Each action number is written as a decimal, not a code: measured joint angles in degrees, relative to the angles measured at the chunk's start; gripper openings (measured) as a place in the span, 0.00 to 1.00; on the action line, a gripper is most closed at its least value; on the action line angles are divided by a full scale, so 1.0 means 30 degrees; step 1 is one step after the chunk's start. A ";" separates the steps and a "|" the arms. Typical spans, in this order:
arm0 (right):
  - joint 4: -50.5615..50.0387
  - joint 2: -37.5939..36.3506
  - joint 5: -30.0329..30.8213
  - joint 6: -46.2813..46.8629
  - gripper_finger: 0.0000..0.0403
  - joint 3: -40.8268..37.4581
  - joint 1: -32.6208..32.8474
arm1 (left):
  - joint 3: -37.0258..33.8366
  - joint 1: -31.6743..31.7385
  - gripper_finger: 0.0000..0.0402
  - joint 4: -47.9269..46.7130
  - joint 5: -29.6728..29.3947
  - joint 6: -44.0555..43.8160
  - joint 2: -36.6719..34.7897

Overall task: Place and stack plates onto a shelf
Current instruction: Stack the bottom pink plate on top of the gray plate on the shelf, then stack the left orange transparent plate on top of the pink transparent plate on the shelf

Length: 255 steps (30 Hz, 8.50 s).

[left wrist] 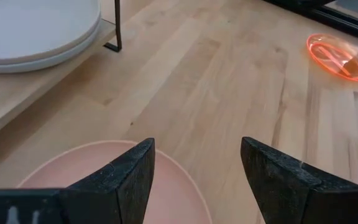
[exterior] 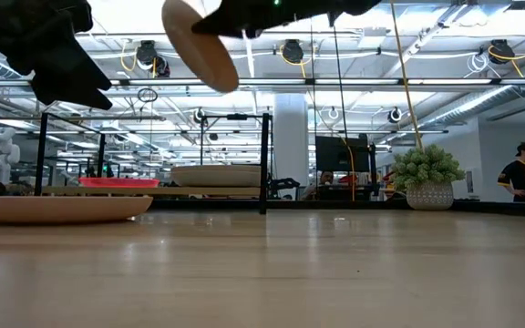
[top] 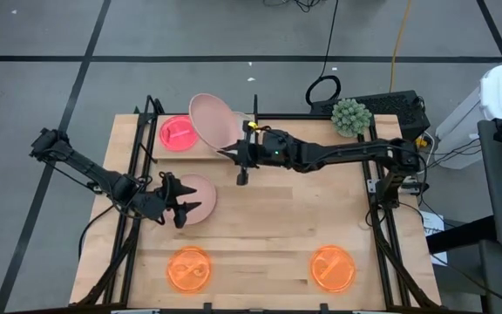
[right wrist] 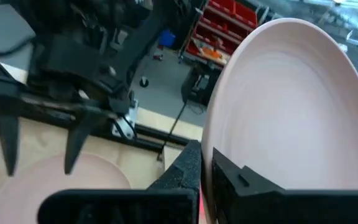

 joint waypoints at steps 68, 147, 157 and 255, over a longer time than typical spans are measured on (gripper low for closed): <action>-0.1773 0.3041 0.0232 0.0975 0.18 -0.1720 -0.1871 | -0.0007 0.0000 0.61 -0.0413 0.0027 -0.0042 0.0000; 1.1649 0.1212 -0.4402 0.6462 0.00 -1.1896 -0.7649 | -0.1545 0.0073 0.61 -0.0073 -0.0002 0.1512 0.0007; 1.1600 0.1731 -0.4373 0.6641 0.00 -1.1883 -0.7853 | -0.1545 0.0073 0.61 -0.0074 0.0005 0.1478 0.0007; 0.1804 -1.4037 0.0131 1.5028 0.00 -1.9511 0.1703 | -0.1252 -0.4481 0.61 0.4621 0.4836 0.2485 0.4297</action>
